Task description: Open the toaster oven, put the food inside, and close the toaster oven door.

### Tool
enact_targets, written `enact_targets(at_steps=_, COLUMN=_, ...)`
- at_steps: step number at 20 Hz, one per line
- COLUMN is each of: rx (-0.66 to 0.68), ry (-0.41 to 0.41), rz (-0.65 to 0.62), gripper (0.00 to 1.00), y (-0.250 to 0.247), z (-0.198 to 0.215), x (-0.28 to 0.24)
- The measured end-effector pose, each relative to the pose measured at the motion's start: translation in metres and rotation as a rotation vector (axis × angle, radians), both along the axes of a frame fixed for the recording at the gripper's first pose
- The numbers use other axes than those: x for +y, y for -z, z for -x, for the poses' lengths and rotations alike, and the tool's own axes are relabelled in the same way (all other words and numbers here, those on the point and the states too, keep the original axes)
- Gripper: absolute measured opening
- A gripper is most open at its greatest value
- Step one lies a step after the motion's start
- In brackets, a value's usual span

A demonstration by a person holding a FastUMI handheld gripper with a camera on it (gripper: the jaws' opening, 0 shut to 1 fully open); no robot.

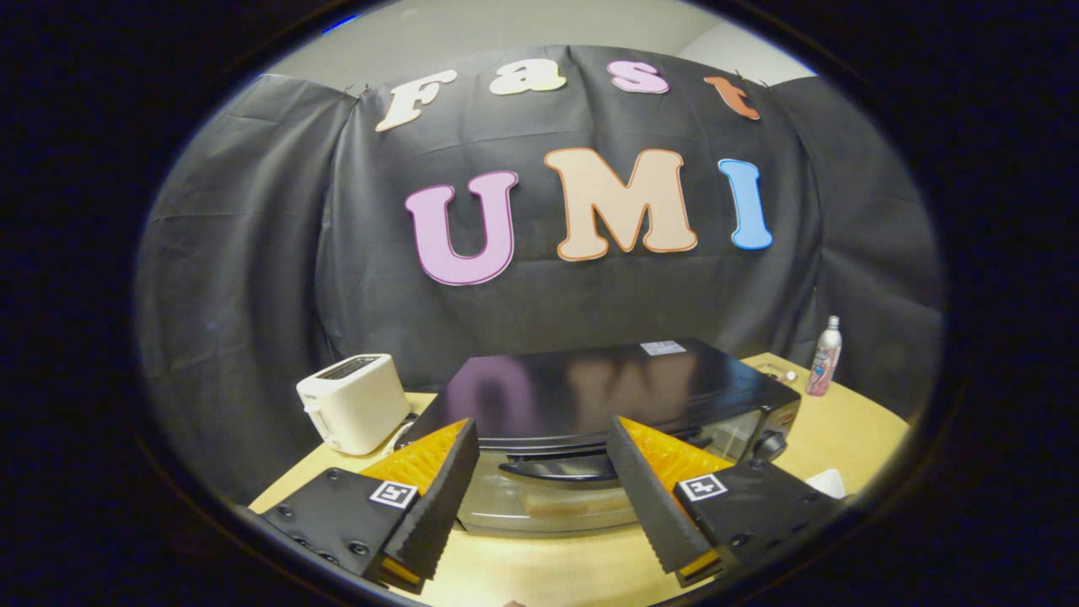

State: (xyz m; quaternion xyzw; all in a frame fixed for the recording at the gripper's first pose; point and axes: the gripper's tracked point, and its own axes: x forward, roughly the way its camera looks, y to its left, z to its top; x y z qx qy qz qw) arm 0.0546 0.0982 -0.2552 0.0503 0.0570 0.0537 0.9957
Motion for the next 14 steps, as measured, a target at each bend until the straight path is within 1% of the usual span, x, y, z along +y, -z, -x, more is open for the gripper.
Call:
enact_targets(at_steps=4, rx=-0.095, ry=0.022, rz=0.024, gripper=0.96, y=-0.048, z=0.032, x=-0.017)
enact_targets(at_steps=8, rx=-0.130, ry=0.018, rz=0.085, gripper=0.96, y=-0.080, z=0.063, x=-0.027)
enact_targets(at_steps=12, rx=-0.147, ry=0.010, rz=0.062, gripper=0.96, y=-0.100, z=0.081, x=-0.033)
enact_targets(at_steps=14, rx=-0.152, ry=0.016, rz=0.072, gripper=0.96, y=-0.109, z=0.084, x=-0.037)
